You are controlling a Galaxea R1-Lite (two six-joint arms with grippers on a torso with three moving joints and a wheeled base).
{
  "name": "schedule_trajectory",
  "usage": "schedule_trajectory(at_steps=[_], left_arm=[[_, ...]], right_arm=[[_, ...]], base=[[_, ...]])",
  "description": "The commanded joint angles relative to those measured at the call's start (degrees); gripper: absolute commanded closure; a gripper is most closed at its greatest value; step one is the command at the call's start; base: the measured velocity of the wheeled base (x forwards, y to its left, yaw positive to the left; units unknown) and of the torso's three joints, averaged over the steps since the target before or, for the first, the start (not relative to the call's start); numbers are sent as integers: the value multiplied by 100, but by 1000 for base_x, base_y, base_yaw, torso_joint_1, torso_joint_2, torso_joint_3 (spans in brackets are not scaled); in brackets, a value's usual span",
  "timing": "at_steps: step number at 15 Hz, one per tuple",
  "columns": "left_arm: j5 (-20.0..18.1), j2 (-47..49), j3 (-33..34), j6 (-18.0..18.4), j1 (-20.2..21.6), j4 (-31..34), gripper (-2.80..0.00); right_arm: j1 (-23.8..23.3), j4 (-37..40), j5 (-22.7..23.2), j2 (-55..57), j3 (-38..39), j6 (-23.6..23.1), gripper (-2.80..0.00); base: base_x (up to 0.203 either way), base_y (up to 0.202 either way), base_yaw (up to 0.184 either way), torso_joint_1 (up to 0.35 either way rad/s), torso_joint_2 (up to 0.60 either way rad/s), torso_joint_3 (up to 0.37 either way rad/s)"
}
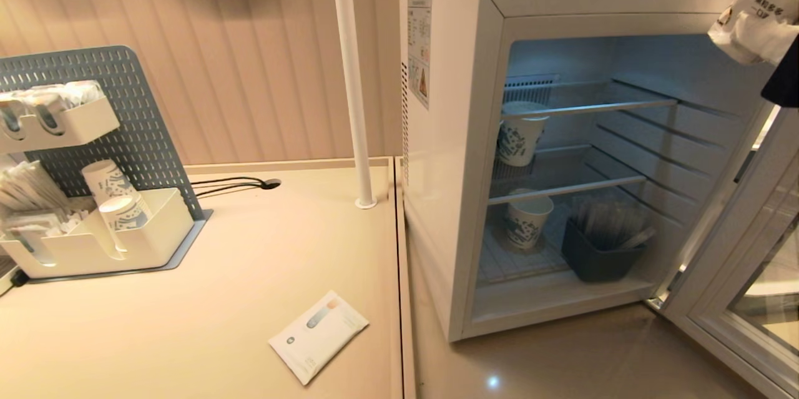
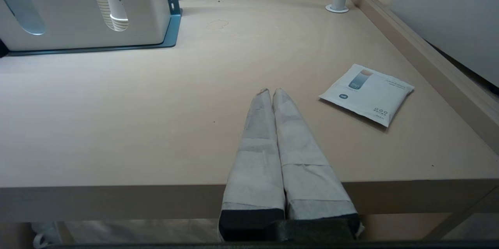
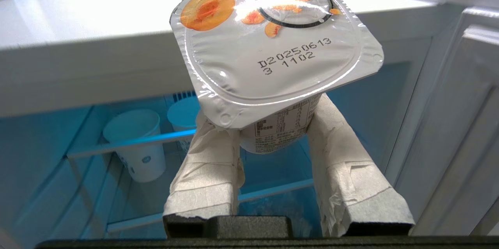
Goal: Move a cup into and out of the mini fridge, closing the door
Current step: Place the yoghurt on the freezer
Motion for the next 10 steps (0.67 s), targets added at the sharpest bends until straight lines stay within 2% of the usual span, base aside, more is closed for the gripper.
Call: schedule_trajectory(at_steps=[1,5,10], left_arm=[[5,9,0,-7,0,-2,0],[5,0,0,-7,0,-2,0],[5,9,0,-7,0,-2,0]], right_arm=[[3,226,-18,-4,-467,-6,0],[-3,1513,41,333,-2231,-13,0],[-158,3308,354,1780,-4835,11,0]], base=[[0,0,0,0,0,0],[0,0,0,0,0,0],[0,0,0,0,0,0]])
